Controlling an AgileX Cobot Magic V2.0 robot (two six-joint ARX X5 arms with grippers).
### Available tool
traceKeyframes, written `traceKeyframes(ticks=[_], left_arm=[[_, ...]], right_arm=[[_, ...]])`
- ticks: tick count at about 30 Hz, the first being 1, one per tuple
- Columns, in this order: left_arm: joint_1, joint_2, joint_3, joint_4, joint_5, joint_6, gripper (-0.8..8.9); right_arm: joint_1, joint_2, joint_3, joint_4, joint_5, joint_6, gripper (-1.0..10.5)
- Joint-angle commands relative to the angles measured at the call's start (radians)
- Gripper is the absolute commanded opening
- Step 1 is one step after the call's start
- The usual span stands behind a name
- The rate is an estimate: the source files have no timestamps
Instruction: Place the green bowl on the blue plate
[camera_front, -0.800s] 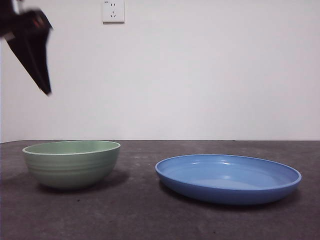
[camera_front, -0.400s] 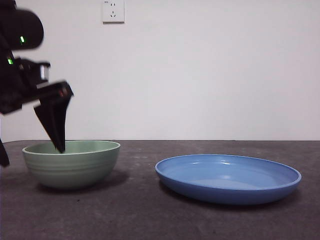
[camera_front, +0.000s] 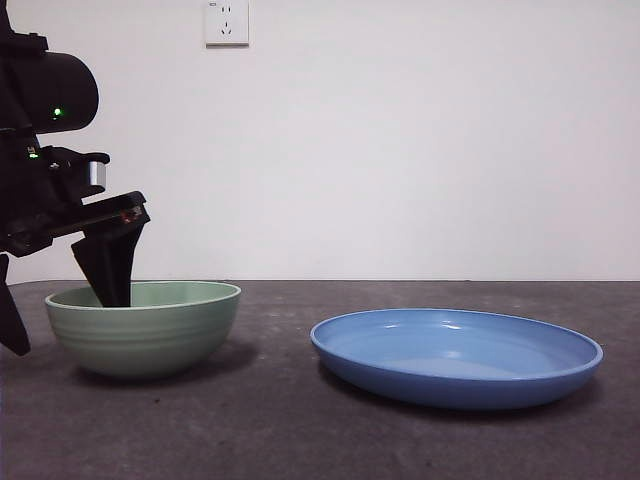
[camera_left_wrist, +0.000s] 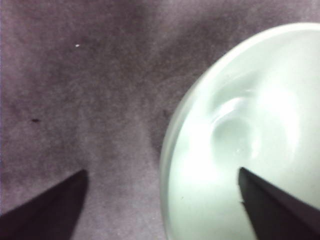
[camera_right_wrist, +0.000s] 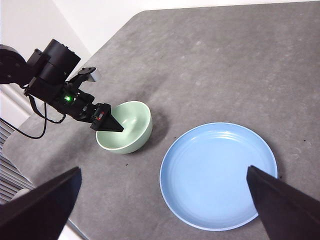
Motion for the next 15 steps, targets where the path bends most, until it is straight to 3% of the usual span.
traceKeyframes(ticks=[1, 9, 15], left_arm=[[0.000, 0.013, 0.022, 0.007, -0.006, -0.002, 3.36], [0.000, 0.013, 0.022, 0.032, -0.005, -0.002, 1.99], [0.000, 0.013, 0.022, 0.032, -0.005, -0.002, 0.19]], right_arm=[[0.003, 0.004, 0.019, 0.006, -0.003, -0.004, 6.0], [0.003, 0.004, 0.019, 0.005, -0.003, -0.004, 6.0], [0.003, 0.004, 0.019, -0.002, -0.003, -0.004, 6.0]])
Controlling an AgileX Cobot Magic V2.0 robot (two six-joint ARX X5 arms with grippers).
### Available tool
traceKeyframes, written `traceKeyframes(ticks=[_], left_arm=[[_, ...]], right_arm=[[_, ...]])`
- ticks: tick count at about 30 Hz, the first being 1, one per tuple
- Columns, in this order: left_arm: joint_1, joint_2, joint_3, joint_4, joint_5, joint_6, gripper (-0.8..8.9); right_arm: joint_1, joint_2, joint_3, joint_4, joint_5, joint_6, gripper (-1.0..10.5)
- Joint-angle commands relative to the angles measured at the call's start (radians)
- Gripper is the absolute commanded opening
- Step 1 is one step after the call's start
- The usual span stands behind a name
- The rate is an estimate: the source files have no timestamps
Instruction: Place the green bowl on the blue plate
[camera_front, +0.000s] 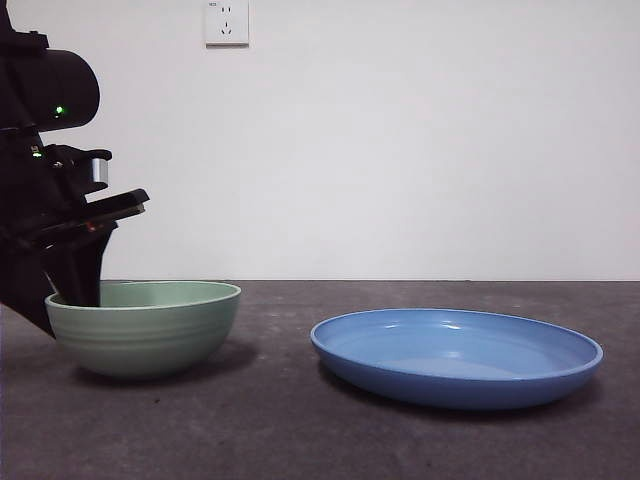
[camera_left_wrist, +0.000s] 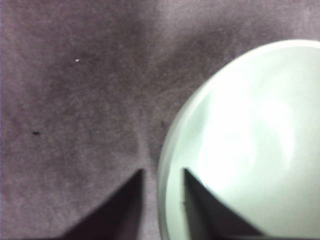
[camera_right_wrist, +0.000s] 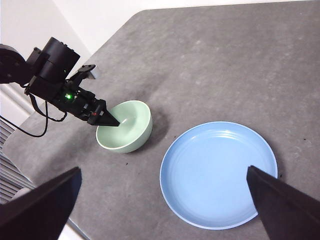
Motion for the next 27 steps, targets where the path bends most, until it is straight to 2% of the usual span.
traceKeyframes(ticks=[1, 7, 12, 19, 27], left_arm=[[-0.001, 0.013, 0.021, 0.004, -0.005, -0.002, 0.12], [-0.011, 0.013, 0.024, -0.011, -0.004, -0.002, 0.15], [-0.054, 0.013, 0.079, -0.085, -0.004, -0.007, 0.14], [-0.130, 0.014, 0.264, -0.232, -0.005, -0.057, 0.15], [-0.230, 0.072, 0.516, -0.268, -0.005, -0.127, 0.15]], right_arm=[[0.003, 0.004, 0.019, 0.003, -0.003, -0.004, 6.0], [0.003, 0.004, 0.019, 0.000, -0.003, -0.004, 6.0], [0.003, 0.004, 0.019, 0.000, -0.003, -0.004, 6.0], [0.003, 0.004, 0.019, 0.000, -0.003, -0.004, 6.0], [0.003, 0.004, 0.019, 0.000, -0.003, -0.004, 6.0]])
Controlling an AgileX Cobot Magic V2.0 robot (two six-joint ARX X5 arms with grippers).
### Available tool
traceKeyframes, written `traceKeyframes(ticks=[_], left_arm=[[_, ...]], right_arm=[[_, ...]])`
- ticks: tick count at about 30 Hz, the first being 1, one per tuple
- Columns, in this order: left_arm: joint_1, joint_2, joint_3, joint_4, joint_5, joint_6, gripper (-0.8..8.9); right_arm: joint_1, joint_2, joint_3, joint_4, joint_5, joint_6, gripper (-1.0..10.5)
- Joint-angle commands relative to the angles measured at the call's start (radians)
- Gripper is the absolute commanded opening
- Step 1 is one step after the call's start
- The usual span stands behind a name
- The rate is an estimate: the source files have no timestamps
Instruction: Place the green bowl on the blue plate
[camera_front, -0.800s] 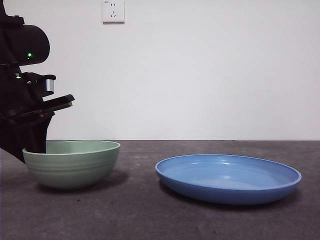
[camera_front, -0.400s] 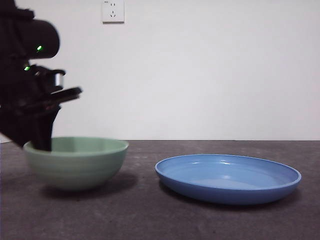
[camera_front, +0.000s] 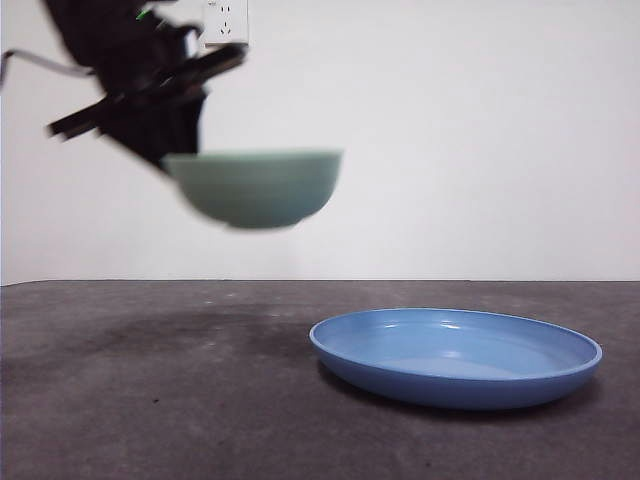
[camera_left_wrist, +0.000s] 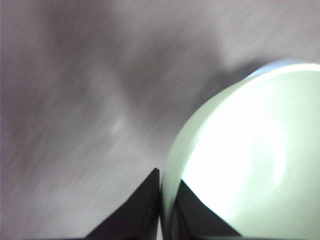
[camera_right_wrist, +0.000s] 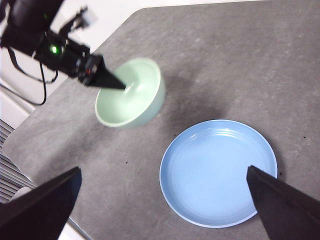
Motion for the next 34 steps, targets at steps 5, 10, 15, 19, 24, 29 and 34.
traceKeyframes(ticks=[5, 10, 15, 19, 24, 29, 34], left_arm=[[-0.090, 0.135, 0.187, -0.031, 0.000, -0.048, 0.14], [-0.166, 0.227, 0.274, -0.026, -0.001, -0.048, 0.15], [-0.228, 0.323, 0.334, -0.028, -0.001, -0.051, 0.15], [-0.263, 0.383, 0.350, -0.023, -0.002, -0.051, 0.15], [-0.282, 0.441, 0.350, -0.022, -0.015, -0.055, 0.15], [-0.285, 0.476, 0.350, -0.022, -0.018, -0.063, 0.14], [-0.285, 0.499, 0.350, -0.026, -0.018, -0.063, 0.14]], right_arm=[[0.003, 0.004, 0.019, 0.005, -0.003, -0.004, 6.0], [0.003, 0.004, 0.019, 0.005, -0.003, -0.004, 6.0], [0.003, 0.004, 0.019, 0.005, -0.003, -0.004, 6.0], [0.003, 0.004, 0.019, 0.005, -0.003, -0.004, 6.0], [0.003, 0.004, 0.019, 0.005, -0.003, -0.004, 6.0], [0.003, 0.004, 0.019, 0.005, -0.003, -0.004, 6.0], [0.003, 0.004, 0.019, 0.005, -0.002, -0.004, 6.0]])
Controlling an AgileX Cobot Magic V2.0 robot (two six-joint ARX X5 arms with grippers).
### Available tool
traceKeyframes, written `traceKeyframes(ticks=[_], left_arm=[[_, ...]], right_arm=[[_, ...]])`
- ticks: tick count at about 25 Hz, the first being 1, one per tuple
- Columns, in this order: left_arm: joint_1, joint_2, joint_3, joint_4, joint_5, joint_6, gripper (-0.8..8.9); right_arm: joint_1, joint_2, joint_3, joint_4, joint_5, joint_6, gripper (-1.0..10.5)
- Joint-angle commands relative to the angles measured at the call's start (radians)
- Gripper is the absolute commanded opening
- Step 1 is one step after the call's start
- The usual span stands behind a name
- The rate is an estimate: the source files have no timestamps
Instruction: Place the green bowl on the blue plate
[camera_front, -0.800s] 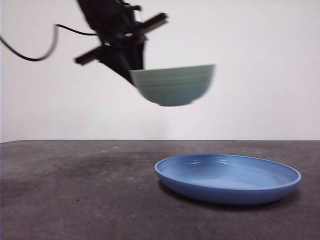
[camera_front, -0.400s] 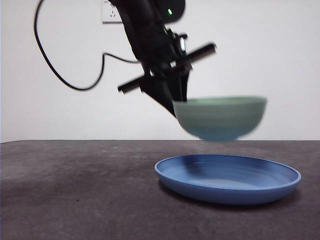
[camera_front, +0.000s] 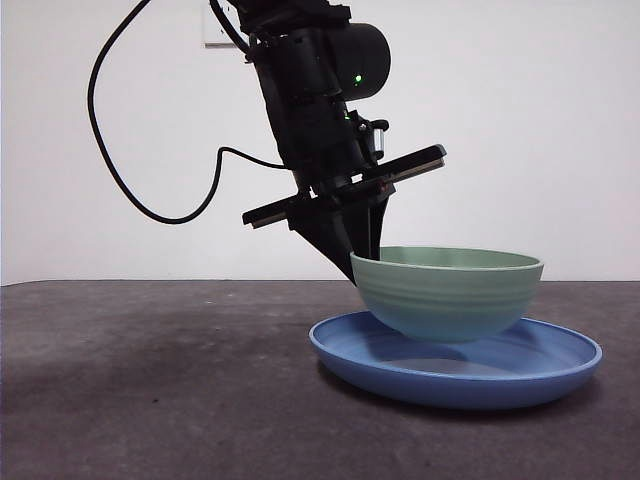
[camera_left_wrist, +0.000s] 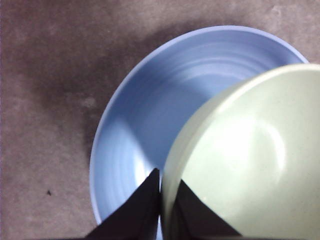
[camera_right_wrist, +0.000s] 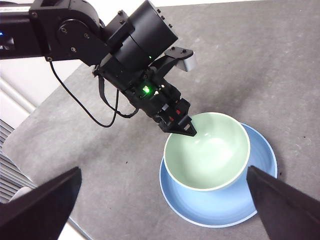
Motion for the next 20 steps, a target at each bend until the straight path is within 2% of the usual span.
traceKeyframes(ticks=[1, 14, 17, 18, 20], left_arm=[[-0.010, 0.039, 0.030, 0.001, 0.000, -0.009, 0.14], [-0.011, 0.071, 0.030, 0.001, 0.000, -0.001, 0.15], [-0.011, 0.071, 0.030, 0.002, 0.000, 0.002, 0.41], [-0.011, 0.071, 0.030, 0.003, 0.000, 0.001, 0.93], [-0.010, 0.069, 0.031, 0.002, 0.000, -0.003, 3.19]], right_arm=[[0.003, 0.004, 0.019, 0.006, -0.002, -0.004, 6.0], [0.003, 0.004, 0.019, 0.006, -0.002, -0.004, 6.0], [0.003, 0.004, 0.019, 0.006, -0.002, -0.004, 6.0], [0.003, 0.004, 0.019, 0.005, -0.002, -0.004, 6.0], [0.003, 0.004, 0.019, 0.006, -0.002, -0.004, 6.0]])
